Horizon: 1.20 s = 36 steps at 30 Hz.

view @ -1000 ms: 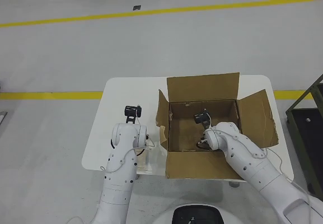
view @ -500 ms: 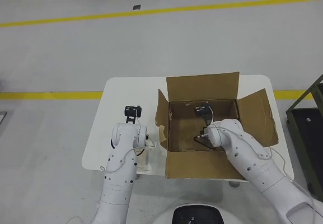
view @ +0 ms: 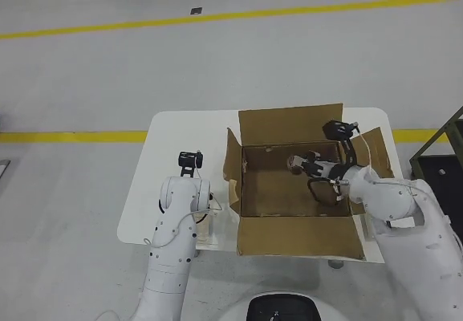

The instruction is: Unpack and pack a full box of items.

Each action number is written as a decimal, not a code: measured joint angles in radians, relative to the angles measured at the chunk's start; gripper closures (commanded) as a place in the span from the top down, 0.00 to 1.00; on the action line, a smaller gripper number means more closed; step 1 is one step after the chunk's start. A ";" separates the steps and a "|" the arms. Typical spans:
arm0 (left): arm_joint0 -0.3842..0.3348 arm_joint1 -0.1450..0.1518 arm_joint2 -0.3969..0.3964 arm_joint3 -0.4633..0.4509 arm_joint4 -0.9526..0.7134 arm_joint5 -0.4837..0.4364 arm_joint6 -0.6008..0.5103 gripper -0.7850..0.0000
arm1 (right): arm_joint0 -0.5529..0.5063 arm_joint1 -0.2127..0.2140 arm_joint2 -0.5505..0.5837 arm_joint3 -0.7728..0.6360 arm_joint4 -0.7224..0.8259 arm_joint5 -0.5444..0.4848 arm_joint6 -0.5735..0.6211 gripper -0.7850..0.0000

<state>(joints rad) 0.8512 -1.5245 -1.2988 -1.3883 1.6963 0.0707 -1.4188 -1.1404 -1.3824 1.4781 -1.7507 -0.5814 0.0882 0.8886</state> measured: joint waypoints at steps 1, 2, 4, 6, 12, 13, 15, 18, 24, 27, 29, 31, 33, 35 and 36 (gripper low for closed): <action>0.000 0.000 0.000 0.000 0.000 0.000 0.000 1.00 | -0.018 0.000 0.031 0.012 0.087 -0.030 -0.014 0.00; 0.000 0.000 0.000 0.000 0.000 0.000 0.000 1.00 | -0.029 0.001 0.051 0.024 0.148 -0.049 -0.021 0.00; 0.000 0.000 0.000 0.000 0.000 0.000 0.000 1.00 | -0.044 0.001 0.083 0.059 0.271 -0.082 -0.032 0.00; 0.000 0.000 0.000 0.000 0.000 0.000 0.000 1.00 | -0.047 0.002 0.099 0.090 0.357 -0.102 -0.038 0.00; 0.000 0.000 0.000 0.000 0.000 0.000 0.000 1.00 | -0.040 0.007 0.093 0.138 0.365 -0.087 -0.049 0.00; 0.000 0.000 0.000 0.000 0.000 0.000 0.000 1.00 | -0.040 0.007 0.093 0.137 0.362 -0.087 -0.049 0.00; 0.000 0.000 0.000 0.000 0.000 0.000 0.000 1.00 | -0.041 0.007 0.093 0.137 0.363 -0.088 -0.049 0.00; 0.000 0.000 0.000 0.000 0.000 0.000 0.000 1.00 | -0.046 0.010 0.067 0.132 0.320 -0.086 -0.055 0.00; 0.000 0.000 0.000 0.000 0.000 0.000 0.000 1.00 | -0.003 0.026 -0.047 0.117 0.012 -0.060 -0.014 0.00; 0.000 0.000 0.000 0.000 0.000 0.000 0.000 1.00 | 0.027 0.030 -0.118 0.120 -0.159 -0.043 0.015 0.00; 0.000 0.000 0.000 0.000 0.000 0.000 0.000 1.00 | 0.057 0.032 -0.172 0.136 -0.270 -0.046 0.054 0.00; 0.000 0.000 0.000 0.000 0.000 0.000 0.000 1.00 | 0.089 0.032 -0.221 0.161 -0.372 -0.038 0.073 0.00; 0.000 0.000 0.000 0.000 0.000 0.000 0.000 1.00 | 0.118 0.031 -0.255 0.193 -0.437 -0.035 0.091 0.00; 0.000 0.000 0.000 0.000 0.000 0.000 0.000 1.00 | 0.151 0.030 -0.285 0.237 -0.497 -0.034 0.109 0.00; 0.000 0.000 0.000 0.000 0.000 0.000 0.000 1.00 | 0.162 0.029 -0.289 0.258 -0.508 -0.028 0.112 0.00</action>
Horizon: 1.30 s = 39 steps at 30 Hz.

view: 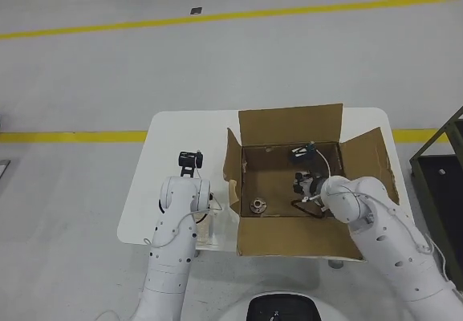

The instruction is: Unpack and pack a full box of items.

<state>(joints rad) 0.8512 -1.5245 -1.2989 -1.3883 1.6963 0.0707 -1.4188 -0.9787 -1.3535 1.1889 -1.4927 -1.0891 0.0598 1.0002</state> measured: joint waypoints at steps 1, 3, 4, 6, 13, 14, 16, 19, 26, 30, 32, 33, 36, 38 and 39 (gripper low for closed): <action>0.000 0.000 0.000 0.000 0.000 0.000 0.000 1.00 | 0.007 -0.001 -0.001 0.017 0.001 0.007 0.001 0.00; 0.000 0.000 0.000 0.000 0.000 0.000 0.000 1.00 | 0.008 -0.001 0.001 0.020 0.007 0.009 0.001 0.00; 0.000 0.000 0.000 0.000 0.000 0.000 0.000 1.00 | 0.008 -0.001 0.001 0.019 0.008 0.009 0.001 0.00; 0.000 0.000 0.000 0.000 0.000 0.000 0.000 1.00 | 0.007 -0.001 0.001 0.018 0.008 0.009 0.001 0.00; 0.000 0.000 0.000 0.000 0.000 0.000 0.000 1.00 | 0.006 -0.001 0.000 0.016 0.007 0.007 -0.002 0.00; 0.000 0.000 0.000 0.000 0.000 0.000 0.000 1.00 | 0.004 0.000 -0.003 0.012 0.002 0.003 -0.008 0.00; 0.000 0.000 0.000 0.000 0.000 0.000 0.000 1.00 | 0.024 0.000 -0.024 0.003 -0.060 0.022 0.002 0.00; 0.000 0.000 0.000 0.000 0.000 0.000 0.000 1.00 | 0.071 -0.010 -0.073 -0.028 -0.159 0.110 0.076 0.00; 0.000 0.000 0.000 0.000 0.000 0.000 0.000 1.00 | 0.184 -0.045 -0.172 0.049 -0.180 0.253 0.240 0.00; 0.000 0.000 0.000 0.000 0.000 0.000 0.000 1.00 | 0.252 -0.072 -0.206 0.170 -0.095 0.296 0.275 0.00; 0.000 0.000 0.000 0.000 0.000 0.000 0.000 1.00 | 0.289 -0.082 -0.220 0.223 -0.087 0.289 0.273 0.00; 0.000 0.000 0.000 0.000 0.000 0.000 0.000 1.00 | 0.299 -0.084 -0.220 0.236 -0.075 0.285 0.272 0.00; 0.000 0.000 0.000 0.000 0.000 0.000 0.000 1.00 | 0.301 -0.085 -0.219 0.239 -0.058 0.282 0.272 0.00; 0.000 0.000 0.000 0.000 0.000 0.000 0.000 1.00 | 0.300 -0.085 -0.219 0.238 -0.059 0.283 0.272 0.00; 0.000 0.000 0.000 0.000 0.000 0.000 0.000 1.00 | 0.300 -0.085 -0.219 0.238 -0.060 0.283 0.272 0.00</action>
